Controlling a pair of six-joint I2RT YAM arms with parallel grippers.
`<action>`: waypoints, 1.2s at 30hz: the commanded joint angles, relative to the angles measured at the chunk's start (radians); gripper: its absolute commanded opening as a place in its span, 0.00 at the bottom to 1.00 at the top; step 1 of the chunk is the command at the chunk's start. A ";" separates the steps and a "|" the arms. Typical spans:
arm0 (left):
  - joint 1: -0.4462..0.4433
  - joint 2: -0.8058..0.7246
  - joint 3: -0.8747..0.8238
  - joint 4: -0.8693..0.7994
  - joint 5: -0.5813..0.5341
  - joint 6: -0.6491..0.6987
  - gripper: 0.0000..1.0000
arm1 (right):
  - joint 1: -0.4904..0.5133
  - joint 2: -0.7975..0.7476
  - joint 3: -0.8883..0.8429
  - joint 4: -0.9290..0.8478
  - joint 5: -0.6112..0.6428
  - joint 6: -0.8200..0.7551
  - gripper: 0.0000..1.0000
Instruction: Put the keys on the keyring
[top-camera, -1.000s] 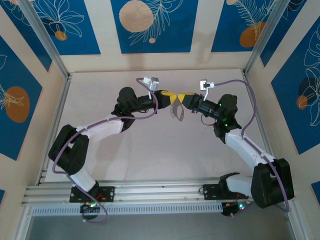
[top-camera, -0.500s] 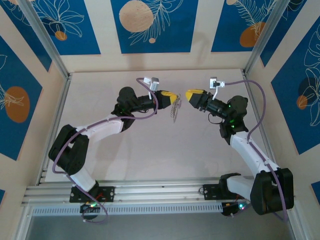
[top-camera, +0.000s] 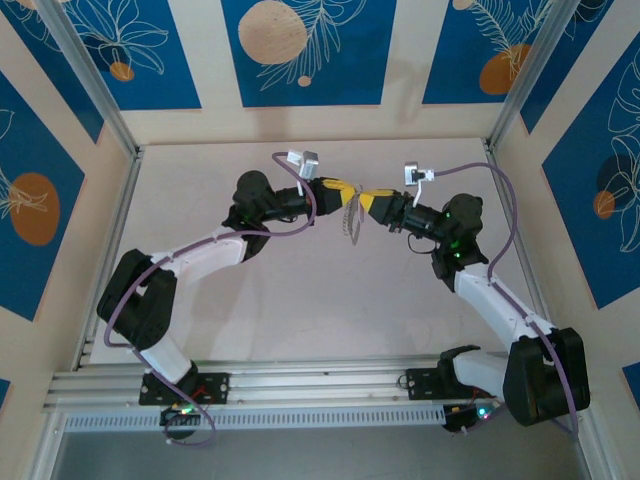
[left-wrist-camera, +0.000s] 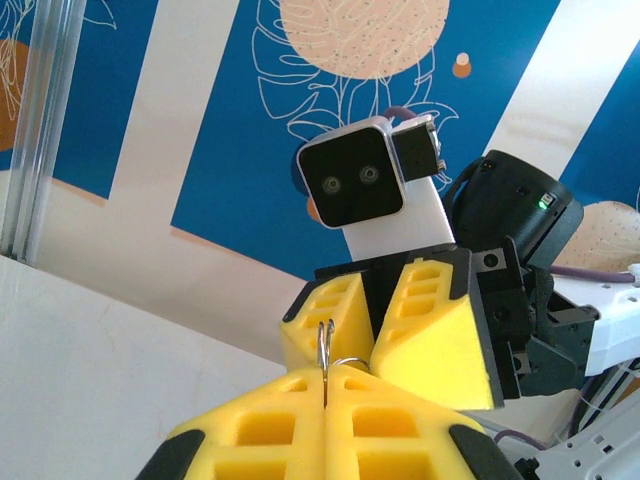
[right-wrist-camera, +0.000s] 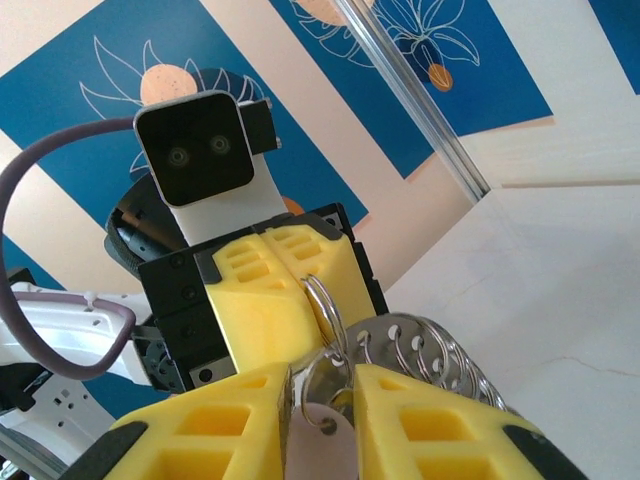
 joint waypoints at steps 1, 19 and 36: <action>-0.008 -0.015 0.032 0.035 0.017 -0.011 0.00 | 0.011 -0.004 -0.020 -0.003 -0.006 -0.023 0.21; -0.008 -0.013 0.032 0.038 0.019 -0.013 0.00 | 0.044 -0.015 0.006 -0.126 -0.032 -0.108 0.09; -0.010 -0.008 0.033 0.042 0.037 -0.024 0.00 | -0.097 -0.048 0.043 -0.063 -0.075 -0.029 0.33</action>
